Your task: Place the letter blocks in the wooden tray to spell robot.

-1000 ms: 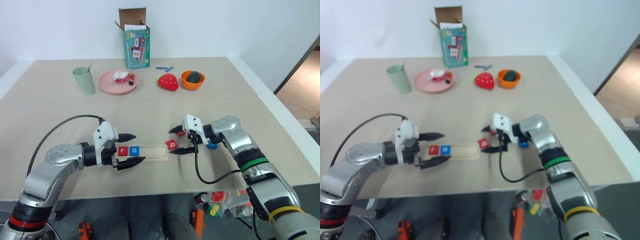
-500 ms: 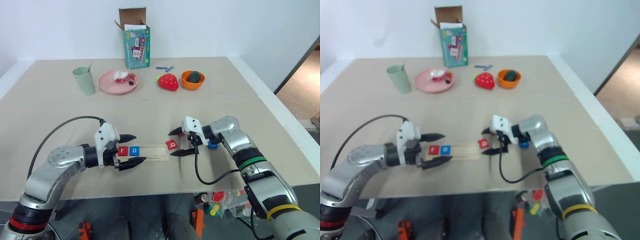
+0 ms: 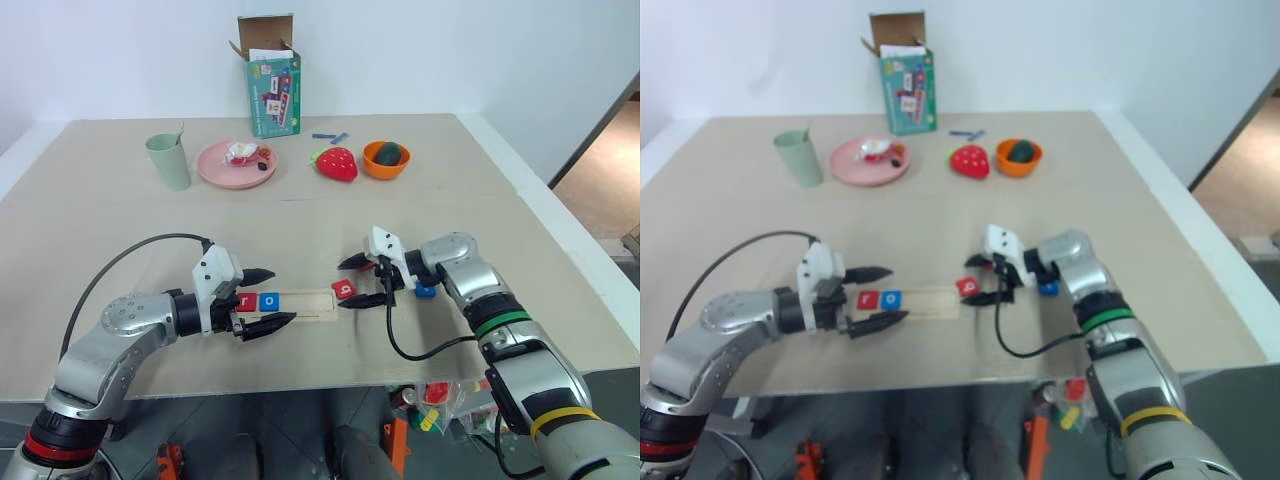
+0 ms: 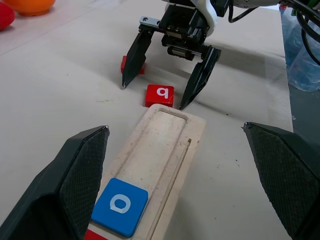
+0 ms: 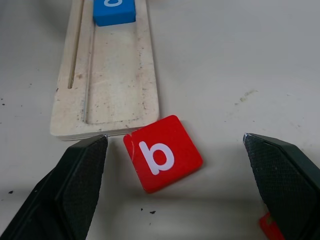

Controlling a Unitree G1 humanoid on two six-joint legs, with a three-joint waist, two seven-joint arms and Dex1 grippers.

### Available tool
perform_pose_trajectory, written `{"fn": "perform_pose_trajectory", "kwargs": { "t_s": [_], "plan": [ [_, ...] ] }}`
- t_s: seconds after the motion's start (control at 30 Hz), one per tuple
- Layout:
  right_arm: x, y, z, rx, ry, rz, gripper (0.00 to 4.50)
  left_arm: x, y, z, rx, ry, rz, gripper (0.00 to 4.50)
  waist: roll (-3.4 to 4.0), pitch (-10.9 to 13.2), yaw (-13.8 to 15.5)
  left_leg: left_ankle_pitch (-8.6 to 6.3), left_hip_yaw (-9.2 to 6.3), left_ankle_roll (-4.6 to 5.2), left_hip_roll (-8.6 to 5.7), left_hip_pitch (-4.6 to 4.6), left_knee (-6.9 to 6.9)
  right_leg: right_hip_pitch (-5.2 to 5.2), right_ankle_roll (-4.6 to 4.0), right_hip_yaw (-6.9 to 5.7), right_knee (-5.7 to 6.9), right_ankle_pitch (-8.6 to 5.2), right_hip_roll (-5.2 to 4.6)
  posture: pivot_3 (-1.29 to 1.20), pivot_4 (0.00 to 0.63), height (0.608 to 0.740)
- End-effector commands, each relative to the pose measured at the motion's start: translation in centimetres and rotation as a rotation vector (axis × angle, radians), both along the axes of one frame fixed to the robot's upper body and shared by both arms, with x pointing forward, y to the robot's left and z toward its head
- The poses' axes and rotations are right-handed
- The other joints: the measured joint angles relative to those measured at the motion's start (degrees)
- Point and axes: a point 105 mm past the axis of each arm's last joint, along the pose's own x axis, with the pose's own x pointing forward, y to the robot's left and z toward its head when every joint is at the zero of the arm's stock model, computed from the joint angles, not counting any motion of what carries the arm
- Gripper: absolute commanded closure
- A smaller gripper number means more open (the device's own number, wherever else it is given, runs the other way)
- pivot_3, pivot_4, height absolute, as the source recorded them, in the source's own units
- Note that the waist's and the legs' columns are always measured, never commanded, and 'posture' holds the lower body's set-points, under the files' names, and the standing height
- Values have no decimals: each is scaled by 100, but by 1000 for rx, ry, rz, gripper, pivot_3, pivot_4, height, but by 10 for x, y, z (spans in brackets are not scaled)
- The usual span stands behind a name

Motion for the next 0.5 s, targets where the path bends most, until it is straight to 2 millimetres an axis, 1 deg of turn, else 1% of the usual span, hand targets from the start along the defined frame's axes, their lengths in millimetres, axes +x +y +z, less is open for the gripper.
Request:
{"fn": "perform_pose_trajectory", "kwargs": {
  "t_s": [0.03,0.23,0.5],
  "plan": [
    [3,1,15,30,-37,5,250,-1,0,6,8,-51,-8,12,1,1,0,0,0,0,0,0,0,0,-1,-1,0,-1,0,0,150,740],
    [0,3,22,29,-80,40,250,1,0,5,15,-56,-13,12,19,17,1,0,0,0,0,0,-1,0,0,0,0,0,0,0,150,740],
    [-4,10,59,123,-153,30,250,1,1,3,19,-55,-15,12,37,42,1,0,-1,0,0,-1,-3,-2,2,-1,0,-1,0,0,150,740]
  ]
}}
